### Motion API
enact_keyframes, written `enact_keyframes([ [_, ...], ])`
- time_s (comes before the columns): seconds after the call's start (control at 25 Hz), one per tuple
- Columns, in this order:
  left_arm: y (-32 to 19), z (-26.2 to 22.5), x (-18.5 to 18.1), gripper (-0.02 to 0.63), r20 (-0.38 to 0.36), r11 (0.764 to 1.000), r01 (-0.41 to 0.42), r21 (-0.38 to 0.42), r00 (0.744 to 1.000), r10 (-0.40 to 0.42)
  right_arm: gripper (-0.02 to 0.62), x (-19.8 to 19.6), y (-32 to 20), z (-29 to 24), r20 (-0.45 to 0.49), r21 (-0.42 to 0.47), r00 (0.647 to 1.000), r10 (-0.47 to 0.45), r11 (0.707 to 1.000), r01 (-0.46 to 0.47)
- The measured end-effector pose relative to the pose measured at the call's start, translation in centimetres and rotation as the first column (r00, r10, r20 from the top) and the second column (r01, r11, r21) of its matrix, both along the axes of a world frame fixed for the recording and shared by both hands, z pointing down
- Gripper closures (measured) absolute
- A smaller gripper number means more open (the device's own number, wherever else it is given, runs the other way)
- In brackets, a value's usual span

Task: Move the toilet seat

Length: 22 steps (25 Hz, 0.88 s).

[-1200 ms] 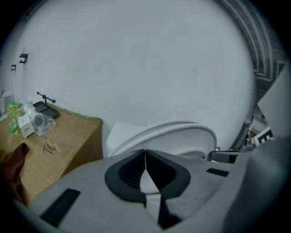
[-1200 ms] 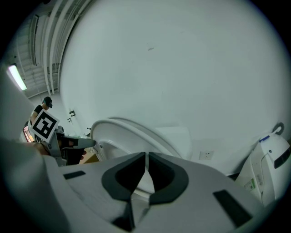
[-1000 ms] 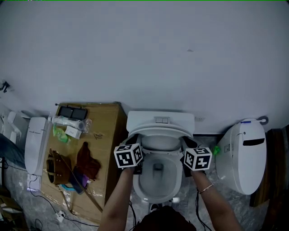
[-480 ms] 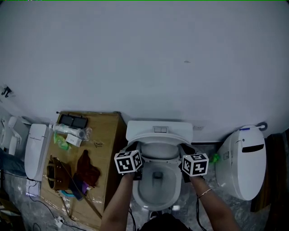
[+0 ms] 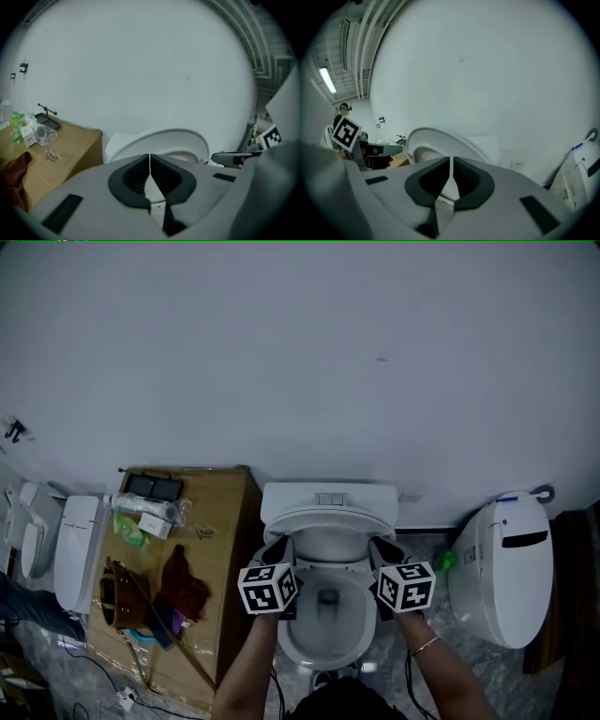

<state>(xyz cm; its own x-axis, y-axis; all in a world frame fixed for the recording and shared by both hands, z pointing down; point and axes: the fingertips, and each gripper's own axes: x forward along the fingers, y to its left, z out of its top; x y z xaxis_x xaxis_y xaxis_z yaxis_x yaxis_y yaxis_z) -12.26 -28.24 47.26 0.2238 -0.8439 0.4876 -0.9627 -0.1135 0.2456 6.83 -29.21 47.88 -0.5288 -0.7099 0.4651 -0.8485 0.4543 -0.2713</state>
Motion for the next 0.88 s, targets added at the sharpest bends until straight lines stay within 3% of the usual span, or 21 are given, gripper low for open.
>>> enact_keyframes([
  [0.6, 9.4, -3.8, -0.3, 0.58, 0.1, 0.994, -0.022, 0.109, 0.995, 0.011, 0.578, -0.3, 7.6, -5.4, 0.062, 0.117, 0.998, -0.002, 0.993, -0.006],
  [0.88, 13.6, -5.4, 0.1, 0.58, 0.078, 0.99, -0.013, 0.137, 0.997, 0.002, 0.578, -0.9, 11.7, -6.6, 0.07, 0.145, 0.997, -0.021, 0.989, 0.011],
])
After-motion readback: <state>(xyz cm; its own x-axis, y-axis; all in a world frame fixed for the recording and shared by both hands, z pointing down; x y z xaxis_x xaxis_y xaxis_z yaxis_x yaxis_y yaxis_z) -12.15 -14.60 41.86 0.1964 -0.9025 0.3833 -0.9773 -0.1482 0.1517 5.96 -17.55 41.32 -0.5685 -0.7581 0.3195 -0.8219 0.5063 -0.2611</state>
